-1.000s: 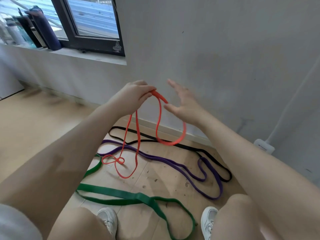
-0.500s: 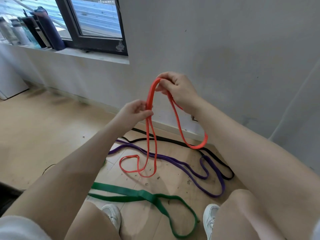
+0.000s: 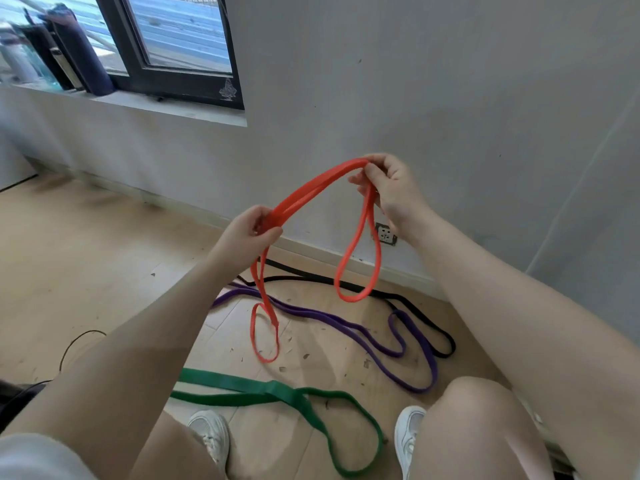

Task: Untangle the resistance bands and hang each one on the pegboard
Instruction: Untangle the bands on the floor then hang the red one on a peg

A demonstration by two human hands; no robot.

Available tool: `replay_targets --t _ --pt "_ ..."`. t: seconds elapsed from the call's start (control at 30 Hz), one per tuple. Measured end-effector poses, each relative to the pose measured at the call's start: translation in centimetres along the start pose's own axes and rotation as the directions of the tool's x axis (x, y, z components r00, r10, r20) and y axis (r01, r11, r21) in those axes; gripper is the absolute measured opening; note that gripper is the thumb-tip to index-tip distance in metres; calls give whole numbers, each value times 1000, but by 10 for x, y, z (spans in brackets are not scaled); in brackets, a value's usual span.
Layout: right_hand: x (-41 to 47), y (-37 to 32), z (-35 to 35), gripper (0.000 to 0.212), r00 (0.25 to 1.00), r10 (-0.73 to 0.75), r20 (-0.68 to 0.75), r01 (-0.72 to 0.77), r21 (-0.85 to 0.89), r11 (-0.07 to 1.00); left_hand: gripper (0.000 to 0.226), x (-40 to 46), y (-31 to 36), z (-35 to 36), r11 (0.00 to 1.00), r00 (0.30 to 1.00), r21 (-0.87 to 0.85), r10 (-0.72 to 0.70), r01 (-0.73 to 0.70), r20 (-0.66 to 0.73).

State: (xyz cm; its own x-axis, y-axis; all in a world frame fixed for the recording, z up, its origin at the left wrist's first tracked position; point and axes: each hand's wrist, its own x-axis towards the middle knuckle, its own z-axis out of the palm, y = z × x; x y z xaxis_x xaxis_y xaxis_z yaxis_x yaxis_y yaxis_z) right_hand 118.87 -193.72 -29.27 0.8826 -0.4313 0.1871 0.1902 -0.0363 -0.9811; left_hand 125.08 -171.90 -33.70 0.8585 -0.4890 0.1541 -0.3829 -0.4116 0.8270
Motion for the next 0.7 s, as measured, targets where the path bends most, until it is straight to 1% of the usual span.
replay_targets --t 0.17,0.27,0.37,0.43,0.47,0.5,0.53,0.57,0.6,0.63,0.67,0.7 --pt "2 2 -4 22 998 35 -54 -31 75 997 16 9 13 -11 996 1000 -89 -9 7 -17" --pt "5 4 -5 23 995 52 -83 -43 104 994 10 9 18 -7 991 999 -130 -40 43 25" --pt "9 6 -6 23 985 102 -138 -69 223 972 11 12 27 -1 995 992 -72 -54 62 111" --pt "13 6 -8 23 976 127 -179 -67 309 949 12 15 30 -2 999 992 -8 -44 45 121" --pt "14 9 -10 24 973 135 -189 -68 325 943 12 18 29 -4 999 993 24 -31 28 112" --pt "13 12 -13 24 971 135 -198 -70 303 951 12 19 27 -6 999 996 42 -17 13 89" --pt "12 17 -16 24 970 127 -209 -77 230 970 13 21 26 -8 999 999 36 -1 -1 50" --pt "9 25 -21 23 969 112 -218 -95 87 992 14 23 27 -10 1000 1000 17 25 -26 1" --pt "6 32 -25 21 973 96 -211 -119 -95 988 15 25 30 -12 998 997 8 67 -67 -48" --pt "2 38 -29 18 977 99 -187 -147 -264 953 17 28 37 -14 992 989 28 124 -122 -85" --pt "0 44 -31 19 980 118 -158 -171 -387 906 19 31 46 -15 981 978 75 184 -176 -101" --pt "-3 46 -32 26 983 138 -124 -179 -449 875 21 35 55 -16 966 966 128 240 -227 -98"
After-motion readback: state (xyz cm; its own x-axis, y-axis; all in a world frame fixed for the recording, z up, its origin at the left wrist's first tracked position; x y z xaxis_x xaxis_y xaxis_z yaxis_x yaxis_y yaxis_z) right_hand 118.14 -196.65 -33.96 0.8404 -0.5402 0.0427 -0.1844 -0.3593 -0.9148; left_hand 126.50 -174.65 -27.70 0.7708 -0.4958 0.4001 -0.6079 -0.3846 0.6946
